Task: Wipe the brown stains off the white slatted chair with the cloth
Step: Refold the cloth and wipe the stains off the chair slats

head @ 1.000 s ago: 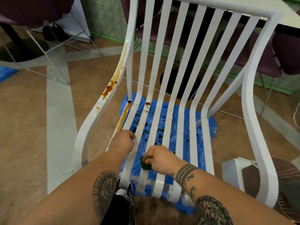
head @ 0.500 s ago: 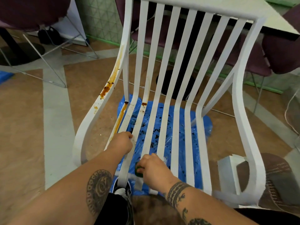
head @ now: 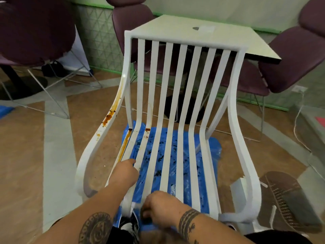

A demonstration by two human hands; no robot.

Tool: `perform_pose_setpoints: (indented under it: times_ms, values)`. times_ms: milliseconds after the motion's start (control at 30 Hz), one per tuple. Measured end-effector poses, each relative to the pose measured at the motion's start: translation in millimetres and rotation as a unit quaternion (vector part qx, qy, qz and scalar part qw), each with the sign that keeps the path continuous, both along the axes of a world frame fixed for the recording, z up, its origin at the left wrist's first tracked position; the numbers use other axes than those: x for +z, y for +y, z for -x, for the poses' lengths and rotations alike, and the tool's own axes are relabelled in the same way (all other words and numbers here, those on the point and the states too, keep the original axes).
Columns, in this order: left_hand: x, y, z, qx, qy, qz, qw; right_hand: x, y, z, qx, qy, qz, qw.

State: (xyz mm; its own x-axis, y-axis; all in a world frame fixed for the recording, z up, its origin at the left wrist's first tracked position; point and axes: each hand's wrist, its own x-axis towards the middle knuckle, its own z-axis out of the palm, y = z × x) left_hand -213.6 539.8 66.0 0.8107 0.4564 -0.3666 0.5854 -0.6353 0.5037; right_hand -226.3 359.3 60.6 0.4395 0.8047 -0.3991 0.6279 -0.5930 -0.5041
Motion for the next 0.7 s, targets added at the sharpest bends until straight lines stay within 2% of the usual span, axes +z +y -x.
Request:
perform_pose_setpoints:
  times_ms: [67,133,200,267,333,400,533,700]
  values:
    - [3,-3,4,0.020,-0.035,0.051,0.998,24,-12,-6,-0.097,0.035,-0.049,0.993]
    - [16,-16,10,0.073,-0.074,0.172,0.980,40,-29,-11,-0.237,0.070,-0.118,0.962]
    - [35,-35,16,0.120,-0.088,0.317,0.937,54,-40,-16,-0.366,0.154,-0.209,0.893]
    - [56,-56,21,0.106,-0.067,0.403,0.906,68,-49,-21,-0.457,0.223,-0.290,0.811]
    - [75,-76,23,0.093,-0.063,0.484,0.868,87,-54,-24,-0.506,0.272,-0.350,0.740]
    - [96,-94,24,0.084,-0.090,0.534,0.836,105,-60,-24,-0.530,0.306,-0.385,0.691]
    - [134,-115,31,0.045,-0.163,0.500,0.849,142,-76,-17,-0.546,0.315,-0.423,0.651]
    - [165,-121,39,0.019,-0.177,0.500,0.847,172,-92,-13,-0.544,0.237,-0.436,0.677]
